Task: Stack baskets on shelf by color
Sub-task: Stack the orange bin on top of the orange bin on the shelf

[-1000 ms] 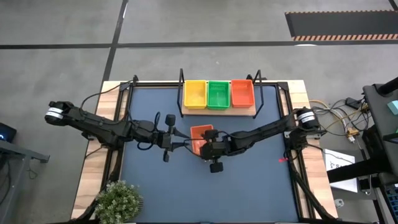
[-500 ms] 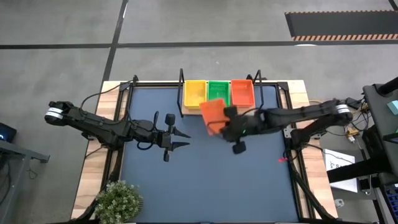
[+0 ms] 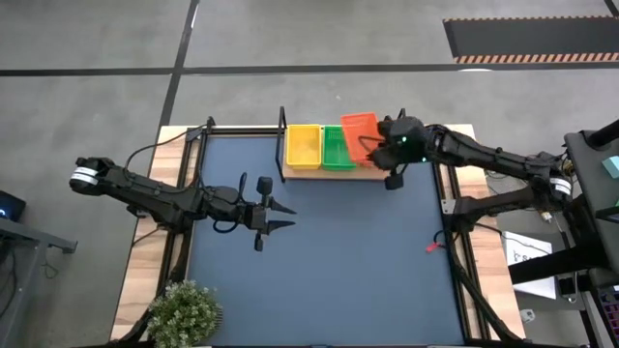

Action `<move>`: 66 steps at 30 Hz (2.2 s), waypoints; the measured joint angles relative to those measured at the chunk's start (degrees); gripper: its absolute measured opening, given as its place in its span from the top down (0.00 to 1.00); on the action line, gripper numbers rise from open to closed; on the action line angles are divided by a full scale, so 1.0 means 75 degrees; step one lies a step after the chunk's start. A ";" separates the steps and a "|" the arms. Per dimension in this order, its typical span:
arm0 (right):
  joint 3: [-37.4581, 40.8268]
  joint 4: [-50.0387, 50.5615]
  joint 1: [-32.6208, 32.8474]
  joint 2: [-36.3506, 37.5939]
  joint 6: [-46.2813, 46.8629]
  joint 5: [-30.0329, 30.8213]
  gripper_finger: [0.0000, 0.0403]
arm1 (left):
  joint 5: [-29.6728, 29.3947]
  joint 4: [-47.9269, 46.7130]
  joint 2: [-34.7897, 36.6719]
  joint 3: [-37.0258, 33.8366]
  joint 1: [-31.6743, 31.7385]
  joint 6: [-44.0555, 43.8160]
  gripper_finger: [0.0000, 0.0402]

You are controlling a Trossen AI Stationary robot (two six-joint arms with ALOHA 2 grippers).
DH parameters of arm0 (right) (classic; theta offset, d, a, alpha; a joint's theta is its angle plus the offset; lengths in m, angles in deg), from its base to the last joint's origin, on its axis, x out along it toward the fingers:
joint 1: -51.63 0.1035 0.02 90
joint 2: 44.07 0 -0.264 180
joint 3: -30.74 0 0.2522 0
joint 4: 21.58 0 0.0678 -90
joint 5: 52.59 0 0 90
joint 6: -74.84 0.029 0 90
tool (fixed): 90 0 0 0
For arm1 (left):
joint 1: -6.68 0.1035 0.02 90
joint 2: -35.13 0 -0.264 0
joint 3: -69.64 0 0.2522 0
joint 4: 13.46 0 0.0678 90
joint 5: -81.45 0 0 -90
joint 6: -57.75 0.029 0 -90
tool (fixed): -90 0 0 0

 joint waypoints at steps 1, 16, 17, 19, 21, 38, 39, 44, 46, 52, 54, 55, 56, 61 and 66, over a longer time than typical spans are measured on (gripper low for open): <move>0.0181 -0.0069 -0.0316 0.0078 -0.0032 -0.0260 0.97 | 0.0001 0.0000 0.0000 0.0000 0.0000 0.0000 0.74; 0.1503 -0.0769 -0.2331 0.0216 -0.0534 -0.1142 0.97 | -0.0002 -0.0003 0.0000 0.0000 0.0003 0.0023 0.74; 0.1530 -0.0770 -0.2339 0.0199 -0.0531 -0.1142 0.97 | -0.0002 -0.0003 0.0000 0.0000 0.0003 0.0026 0.74; 0.1563 -0.0778 -0.2340 0.0176 -0.0453 -0.1142 0.97 | -0.0002 -0.0003 0.0000 0.0000 0.0003 0.0026 0.74; 0.1602 -0.0775 -0.2340 0.0173 -0.0388 -0.1140 0.97 | -0.0002 -0.0004 0.0000 0.0000 0.0018 0.0026 0.74; 0.1639 -0.0712 -0.2337 0.0173 -0.0225 -0.1057 0.97 | -0.0016 -0.0003 0.0000 0.0000 0.0035 0.0029 0.74; 0.1641 -0.0712 -0.2337 0.0173 -0.0221 -0.1057 0.97 | -0.0018 -0.0003 0.0000 0.0000 0.0035 0.0031 0.74; 0.1641 -0.0711 -0.2337 0.0173 -0.0171 -0.1055 0.97 | -0.0019 -0.0003 0.0000 0.0000 0.0035 0.0029 0.74; 0.1641 -0.0712 -0.2337 0.0173 -0.0038 -0.1055 0.97 | -0.0016 -0.0003 0.0000 0.0000 0.0035 0.0029 0.74; 0.1641 -0.0706 -0.2337 0.0173 0.0151 -0.1055 0.97 | -0.0019 -0.0004 0.0000 0.0000 0.0035 0.0029 0.74; 0.1641 -0.0706 -0.2337 0.0173 0.0148 -0.1055 0.96 | -0.0018 -0.0003 0.0000 0.0000 0.0035 0.0029 0.74; 0.1641 -0.0706 -0.2337 0.0173 0.0151 -0.1055 0.95 | -0.0017 -0.0003 0.0000 0.0000 0.0035 0.0029 0.74; 0.1641 -0.0707 -0.2337 0.0173 0.0151 -0.1054 0.93 | -0.0017 -0.0003 0.0000 0.0000 0.0035 0.0029 0.74; 0.1641 -0.0709 -0.2334 0.0173 0.0218 -0.0938 0.82 | -0.0016 -0.0003 0.0000 0.0000 0.0035 0.0029 0.74; 0.1603 -0.0682 -0.2331 0.0214 0.0572 -0.0932 0.73 | -0.0016 -0.0003 -0.0002 0.0000 0.0035 0.0029 0.74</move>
